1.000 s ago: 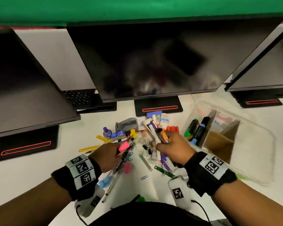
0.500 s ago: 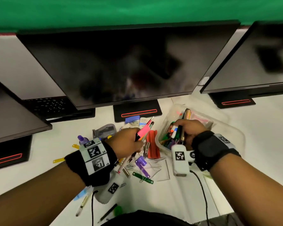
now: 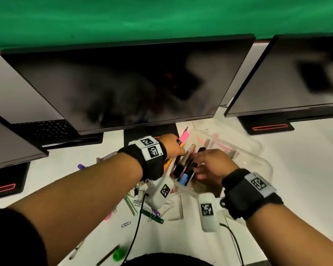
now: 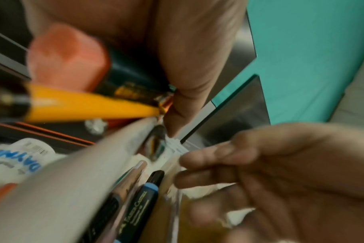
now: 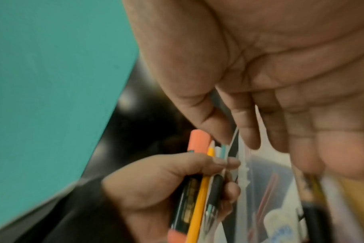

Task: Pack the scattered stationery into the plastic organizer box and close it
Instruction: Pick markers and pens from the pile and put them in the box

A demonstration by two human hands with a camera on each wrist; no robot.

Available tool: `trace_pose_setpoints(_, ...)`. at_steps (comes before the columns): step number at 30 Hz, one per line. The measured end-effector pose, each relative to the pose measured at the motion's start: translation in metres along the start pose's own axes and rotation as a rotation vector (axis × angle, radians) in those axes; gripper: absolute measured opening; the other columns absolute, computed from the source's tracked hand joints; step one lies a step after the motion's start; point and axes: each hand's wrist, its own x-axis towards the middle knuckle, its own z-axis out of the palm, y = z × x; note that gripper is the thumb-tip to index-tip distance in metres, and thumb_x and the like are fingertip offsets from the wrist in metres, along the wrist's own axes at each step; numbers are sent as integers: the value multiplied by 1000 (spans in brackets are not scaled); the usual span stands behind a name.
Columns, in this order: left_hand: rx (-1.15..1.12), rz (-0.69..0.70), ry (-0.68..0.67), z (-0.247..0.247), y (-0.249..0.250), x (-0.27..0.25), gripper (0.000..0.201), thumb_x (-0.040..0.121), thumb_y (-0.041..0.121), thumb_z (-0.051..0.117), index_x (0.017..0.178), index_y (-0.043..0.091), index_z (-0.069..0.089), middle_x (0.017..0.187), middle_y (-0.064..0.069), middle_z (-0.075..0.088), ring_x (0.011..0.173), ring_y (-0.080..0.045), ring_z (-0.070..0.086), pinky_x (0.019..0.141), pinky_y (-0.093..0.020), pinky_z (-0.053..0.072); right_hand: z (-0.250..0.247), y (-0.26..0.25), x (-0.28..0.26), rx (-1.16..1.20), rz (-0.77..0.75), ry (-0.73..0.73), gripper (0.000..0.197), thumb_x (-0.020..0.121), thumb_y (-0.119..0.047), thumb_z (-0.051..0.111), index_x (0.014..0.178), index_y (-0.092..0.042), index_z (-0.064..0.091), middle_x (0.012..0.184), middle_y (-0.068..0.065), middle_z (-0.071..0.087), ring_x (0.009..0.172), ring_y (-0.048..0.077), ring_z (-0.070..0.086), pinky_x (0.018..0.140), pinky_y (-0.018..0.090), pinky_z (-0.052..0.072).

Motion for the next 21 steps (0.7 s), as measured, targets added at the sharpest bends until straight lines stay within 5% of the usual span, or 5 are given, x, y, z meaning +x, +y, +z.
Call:
trace_pose_setpoints(3, 114, -10, 20, 19, 12, 13, 24, 82, 29, 62, 69, 13, 51, 77, -10, 53, 71, -27, 52, 55, -27, 36, -19, 11, -28, -595, -222, -33, 16, 86, -18, 58, 97, -11, 68, 90, 4, 68, 80, 19, 62, 76, 31, 51)
trace_pose_setpoints(7, 290, -16, 30, 42, 20, 25, 28, 86, 27, 61, 103, 5, 62, 101, -13, 66, 92, -30, 64, 65, -29, 43, -29, 43, -40, -1096, -317, -193, 37, 82, -29, 61, 118, -21, 61, 111, 2, 66, 96, 16, 61, 74, 17, 44)
trace_pose_setpoints(10, 281, -14, 37, 54, 20, 29, 26, 88, 26, 57, 103, 5, 62, 108, -16, 66, 97, -32, 64, 72, -31, 44, -30, 63, -35, -1108, -333, -189, 39, 84, -31, 58, 123, -28, 58, 119, 0, 64, 107, 20, 61, 90, 26, 48)
trace_pose_setpoints(17, 100, 73, -3, 51, 26, 20, 53, 87, 12, 53, 137, 12, 36, 130, -15, 54, 99, -33, 62, 79, -33, 50, -25, 78, -34, -1035, -493, -251, 34, 96, -20, 43, 129, -23, 52, 125, 1, 61, 112, 19, 57, 90, 22, 40)
trace_pose_setpoints(21, 207, 211, 5, 42, 14, 7, 49, 86, 8, 51, 133, 21, 49, 133, -8, 54, 113, -28, 58, 92, -31, 48, -25, 84, -36, -1000, -547, -249, 35, 98, -19, 39, 132, -23, 49, 124, 2, 59, 109, 19, 56, 85, 18, 36)
